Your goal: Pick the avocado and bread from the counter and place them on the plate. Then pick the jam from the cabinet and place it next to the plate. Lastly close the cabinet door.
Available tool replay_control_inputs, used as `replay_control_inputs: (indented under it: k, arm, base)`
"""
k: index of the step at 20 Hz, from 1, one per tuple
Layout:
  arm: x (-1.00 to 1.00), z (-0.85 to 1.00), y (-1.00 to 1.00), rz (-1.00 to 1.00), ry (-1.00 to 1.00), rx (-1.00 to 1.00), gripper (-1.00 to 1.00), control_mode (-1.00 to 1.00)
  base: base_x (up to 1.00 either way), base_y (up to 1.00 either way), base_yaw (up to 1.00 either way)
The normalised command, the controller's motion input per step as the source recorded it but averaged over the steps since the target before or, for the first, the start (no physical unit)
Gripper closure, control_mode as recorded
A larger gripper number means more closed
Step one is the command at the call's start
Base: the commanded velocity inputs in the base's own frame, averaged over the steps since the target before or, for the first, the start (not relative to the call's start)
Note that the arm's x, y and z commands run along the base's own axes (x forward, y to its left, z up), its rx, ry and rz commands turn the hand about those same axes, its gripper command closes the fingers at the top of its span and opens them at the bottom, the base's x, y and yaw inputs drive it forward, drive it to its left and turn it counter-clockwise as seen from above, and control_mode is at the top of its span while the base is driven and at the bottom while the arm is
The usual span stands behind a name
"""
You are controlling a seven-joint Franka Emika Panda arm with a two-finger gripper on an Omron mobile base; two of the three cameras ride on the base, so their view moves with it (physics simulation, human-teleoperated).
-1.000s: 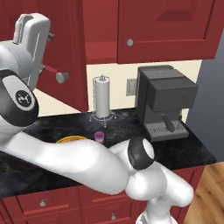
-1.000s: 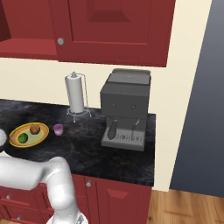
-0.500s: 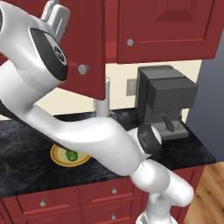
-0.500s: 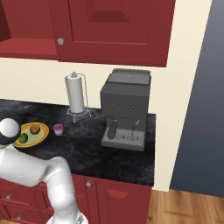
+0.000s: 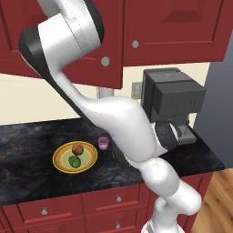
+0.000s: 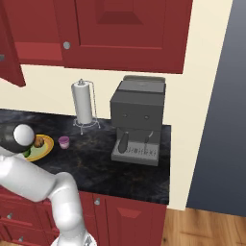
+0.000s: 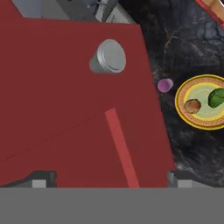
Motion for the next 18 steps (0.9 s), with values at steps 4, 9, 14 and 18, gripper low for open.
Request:
replay_control_inputs:
  k: [4, 9, 14, 18]
  arm:
    - [0.88, -0.20, -0.60, 0.13, 0.16, 0.10, -1.00, -1.00]
    - [0.89, -0.11, -0.52, 0.15, 0.11, 0.06, -1.00, -1.00]
    - [0.87, -0.12, -0.45, 0.17, 0.08, 0.03, -1.00, -1.00]
    - [0.71, -0.30, -0.41, 0.18, 0.08, 0.04, -1.00, -1.00]
  base:
    - [0.00, 0.00, 0.00]
    - [0.00, 0.00, 0.00]
    - [0.00, 0.00, 0.00]
    - [0.00, 0.00, 0.00]
